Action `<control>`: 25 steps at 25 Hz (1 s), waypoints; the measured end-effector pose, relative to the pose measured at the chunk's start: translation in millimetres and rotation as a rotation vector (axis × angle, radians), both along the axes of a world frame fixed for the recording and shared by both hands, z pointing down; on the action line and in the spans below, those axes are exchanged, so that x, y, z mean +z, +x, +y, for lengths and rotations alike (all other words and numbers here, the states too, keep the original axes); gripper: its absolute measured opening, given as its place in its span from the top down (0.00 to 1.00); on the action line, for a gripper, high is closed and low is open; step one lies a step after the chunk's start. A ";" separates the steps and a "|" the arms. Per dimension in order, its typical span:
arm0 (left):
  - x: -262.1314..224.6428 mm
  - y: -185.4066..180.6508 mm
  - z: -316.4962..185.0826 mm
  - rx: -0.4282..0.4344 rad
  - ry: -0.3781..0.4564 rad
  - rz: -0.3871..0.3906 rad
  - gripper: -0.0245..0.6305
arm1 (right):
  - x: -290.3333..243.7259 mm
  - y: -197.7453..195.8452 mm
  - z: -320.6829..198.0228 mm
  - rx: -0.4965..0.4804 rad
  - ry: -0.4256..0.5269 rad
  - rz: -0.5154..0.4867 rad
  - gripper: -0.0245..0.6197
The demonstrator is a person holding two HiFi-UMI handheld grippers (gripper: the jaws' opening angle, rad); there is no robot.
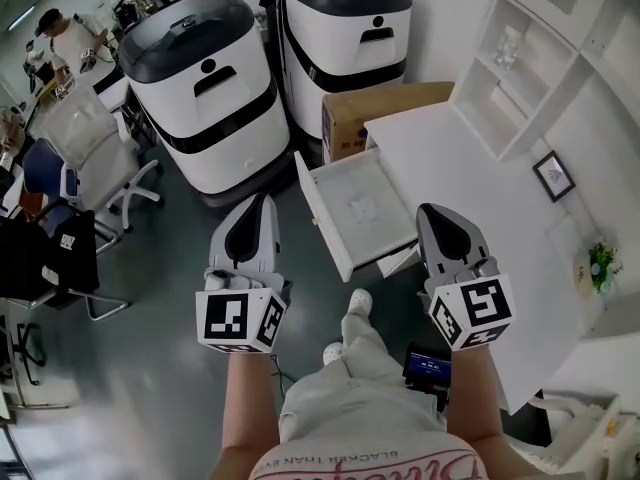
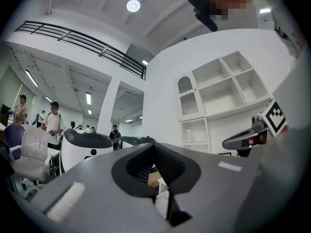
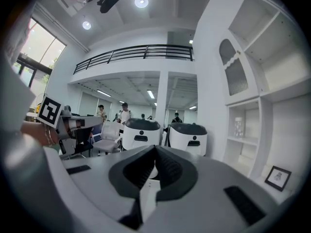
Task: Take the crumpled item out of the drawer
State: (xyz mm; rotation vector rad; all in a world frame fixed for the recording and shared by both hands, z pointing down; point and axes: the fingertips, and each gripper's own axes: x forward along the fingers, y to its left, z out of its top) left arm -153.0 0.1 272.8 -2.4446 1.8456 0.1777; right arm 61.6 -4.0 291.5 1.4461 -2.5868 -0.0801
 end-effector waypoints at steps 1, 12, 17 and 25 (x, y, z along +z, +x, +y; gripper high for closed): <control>1.2 -0.5 -5.7 0.000 -0.002 -0.001 0.95 | 1.5 -0.9 -6.6 -0.001 -0.002 -0.001 0.95; 7.6 9.4 -110.0 0.010 -0.020 -0.026 0.95 | 10.8 7.5 -115.3 -0.010 -0.035 -0.044 0.84; 8.0 15.0 -161.1 0.001 -0.033 -0.034 0.95 | 13.5 15.0 -170.6 -0.013 -0.061 -0.045 0.59; 19.9 21.6 -206.4 -0.009 -0.075 -0.028 0.95 | 29.2 16.5 -216.2 -0.036 -0.110 -0.017 0.52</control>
